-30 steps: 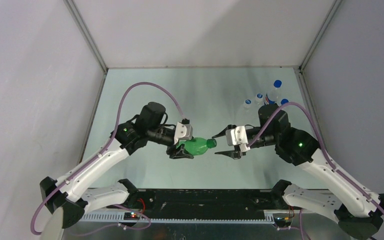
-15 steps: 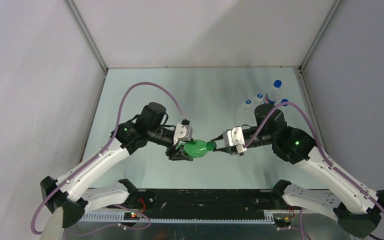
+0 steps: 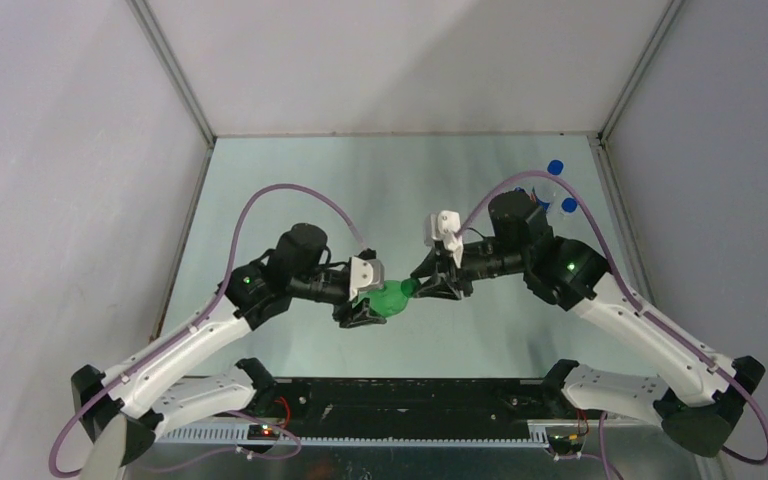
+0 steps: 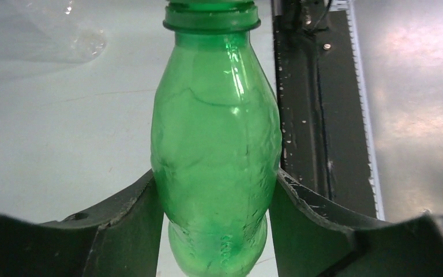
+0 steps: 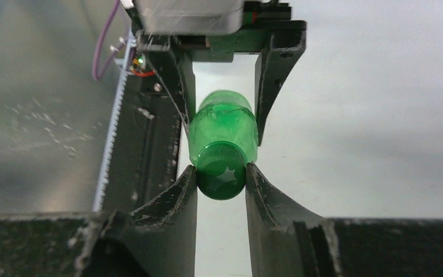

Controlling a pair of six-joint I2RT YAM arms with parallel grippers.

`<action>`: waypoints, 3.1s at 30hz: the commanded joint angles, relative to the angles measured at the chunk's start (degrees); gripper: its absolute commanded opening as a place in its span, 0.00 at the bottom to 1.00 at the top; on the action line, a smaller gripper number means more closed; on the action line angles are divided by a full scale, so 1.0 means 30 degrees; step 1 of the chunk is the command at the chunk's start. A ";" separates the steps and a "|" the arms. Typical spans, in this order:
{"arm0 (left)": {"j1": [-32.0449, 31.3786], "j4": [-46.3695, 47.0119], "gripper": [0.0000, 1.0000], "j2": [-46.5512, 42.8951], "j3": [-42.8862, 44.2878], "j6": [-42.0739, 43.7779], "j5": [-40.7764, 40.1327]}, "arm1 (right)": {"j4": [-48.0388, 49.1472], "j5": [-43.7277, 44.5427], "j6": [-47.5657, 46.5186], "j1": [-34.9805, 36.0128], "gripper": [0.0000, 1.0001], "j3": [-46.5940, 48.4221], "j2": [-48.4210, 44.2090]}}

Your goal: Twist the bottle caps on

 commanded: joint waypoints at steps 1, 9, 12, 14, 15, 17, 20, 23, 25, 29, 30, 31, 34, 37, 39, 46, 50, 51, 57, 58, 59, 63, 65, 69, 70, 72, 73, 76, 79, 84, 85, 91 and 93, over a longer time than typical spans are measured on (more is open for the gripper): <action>-0.1382 0.6677 0.00 -0.1539 -0.0025 -0.0233 -0.2519 | -0.0342 0.1937 0.6168 0.0005 0.00 0.0965 0.1747; -0.3535 0.9687 0.00 -0.2864 -0.1963 -0.0152 -0.8520 | -0.2929 0.6370 1.3507 -0.0583 0.00 0.3129 0.3923; -0.4458 1.0375 0.00 -0.3070 -0.2341 0.0282 -1.0811 | -0.4086 0.7565 1.5713 -0.0712 0.00 0.3491 0.4786; -0.5270 1.0853 0.00 -0.3128 -0.2627 0.0732 -1.2750 | -0.4524 0.8343 1.7062 -0.0768 0.00 0.3538 0.5079; -0.5806 1.1004 0.00 -0.3132 -0.2862 0.1096 -1.4168 | -0.4650 0.8880 1.8001 -0.0873 0.00 0.3534 0.5130; -0.6669 1.1615 0.00 -0.3162 -0.3263 0.1746 -1.6246 | -0.4815 0.9382 1.9358 -0.1117 0.00 0.3408 0.5202; -0.7528 1.2049 0.00 -0.3074 -0.3717 0.2474 -1.8263 | -0.4584 0.9241 2.0705 -0.1800 0.00 0.3153 0.5099; -0.8126 1.2335 0.00 -0.3029 -0.4196 0.3058 -2.0003 | -0.4033 0.8644 2.1690 -0.2282 0.00 0.2916 0.4854; -0.8200 1.2288 0.00 -0.3046 -0.4441 0.3155 -2.0447 | -0.3639 0.7836 2.2002 -0.2619 0.00 0.2892 0.4766; -0.7648 1.0663 0.00 -0.3022 -0.4245 0.2828 -1.9940 | -0.2141 0.6036 2.0465 -0.2737 0.17 0.2888 0.4394; -0.6920 1.0001 0.00 -0.3050 -0.3992 0.2243 -1.8749 | -0.1920 0.6003 1.9460 -0.2640 0.28 0.2903 0.4031; -0.6481 0.9029 0.00 -0.3144 -0.3886 0.1940 -1.8092 | -0.1388 0.5951 1.8868 -0.2542 0.33 0.2895 0.3785; -0.4103 0.6577 0.00 -0.3115 -0.3092 0.0947 -1.3955 | -0.0557 0.6193 1.5568 -0.2334 0.52 0.2888 0.2425; -0.2347 0.4670 0.00 -0.2668 -0.2190 0.0803 -0.9267 | -0.0027 0.5563 1.1289 -0.2111 0.60 0.2888 0.1379; -0.1179 0.3336 0.00 -0.2177 -0.1407 0.0913 -0.6332 | -0.0333 0.4434 0.7936 -0.1847 0.63 0.2863 0.0724; 0.0858 -0.0941 0.00 0.0416 0.1677 0.2125 0.0539 | -0.2683 0.1469 -0.1773 -0.0620 0.67 0.1733 -0.1438; 0.0872 -0.2711 0.00 0.1624 0.2946 0.3092 0.2474 | -0.2821 0.1135 -0.4609 -0.0217 0.65 0.1066 -0.2053; 0.0872 -0.3004 0.00 0.1833 0.3152 0.3298 0.2733 | -0.2787 0.1059 -0.4783 -0.0157 0.64 0.0968 -0.2078; 0.0895 -0.3364 0.00 0.2289 0.3570 0.3549 0.3262 | -0.2583 0.0785 -0.5463 0.0684 0.58 0.0859 -0.1652; 0.0892 -0.3414 0.00 0.2315 0.3601 0.3588 0.3311 | -0.2537 0.0750 -0.5501 0.0703 0.57 0.0850 -0.1552; 0.0882 -0.3473 0.00 0.2372 0.3624 0.3594 0.3324 | -0.2443 0.0691 -0.5507 0.0777 0.56 0.0844 -0.1511; 0.0893 -0.3543 0.00 0.2463 0.3660 0.3601 0.3416 | -0.2251 0.0016 -0.5696 0.0957 0.52 0.0850 -0.1321; 0.0889 -0.3657 0.00 0.2522 0.3738 0.3688 0.3483 | -0.2197 -0.0035 -0.5730 0.1023 0.50 0.0854 -0.1217; 0.0877 -0.3959 0.00 0.2676 0.3899 0.3870 0.3569 | -0.2093 -0.0105 -0.5754 0.1052 0.48 0.0854 -0.1004; 0.0865 -0.4041 0.00 0.2718 0.3955 0.3939 0.3570 | -0.2072 -0.0147 -0.5751 0.1063 0.47 0.0849 -0.0914; 0.0871 -0.4096 0.00 0.2722 0.3983 0.3972 0.3597 | -0.1962 -0.0268 -0.5671 0.1088 0.46 0.0857 -0.0811; 0.0871 -0.4131 0.00 0.2723 0.3998 0.4006 0.3644 | -0.1963 -0.0319 -0.5604 0.1085 0.46 0.0864 -0.0775; 0.0871 -0.4267 0.00 0.2750 0.4077 0.4064 0.3675 | -0.1934 -0.0356 -0.5559 0.1185 0.44 0.0839 -0.0525; 0.0862 -0.4217 0.00 0.2726 0.4068 0.4049 0.3699 | -0.1899 -0.0478 -0.5321 0.1204 0.38 0.0858 -0.0319; 0.0832 -0.3564 0.00 0.2530 0.3941 0.3734 0.3030 | -0.1306 -0.0338 -0.3608 0.1217 0.09 0.0867 0.0103; 0.0744 -0.3144 0.00 0.2316 0.3859 0.3517 0.2715 | -0.1195 -0.0146 -0.2649 0.1219 0.01 0.0867 0.0263; -0.0265 0.0693 0.00 0.0205 0.1775 0.2061 -0.2351 | -0.0322 0.1081 0.2851 0.0601 0.00 0.0889 0.1265; -0.1062 0.1879 0.00 -0.0496 0.1114 0.1921 -0.4533 | -0.0095 0.1464 0.5277 -0.0094 0.00 0.0884 0.1688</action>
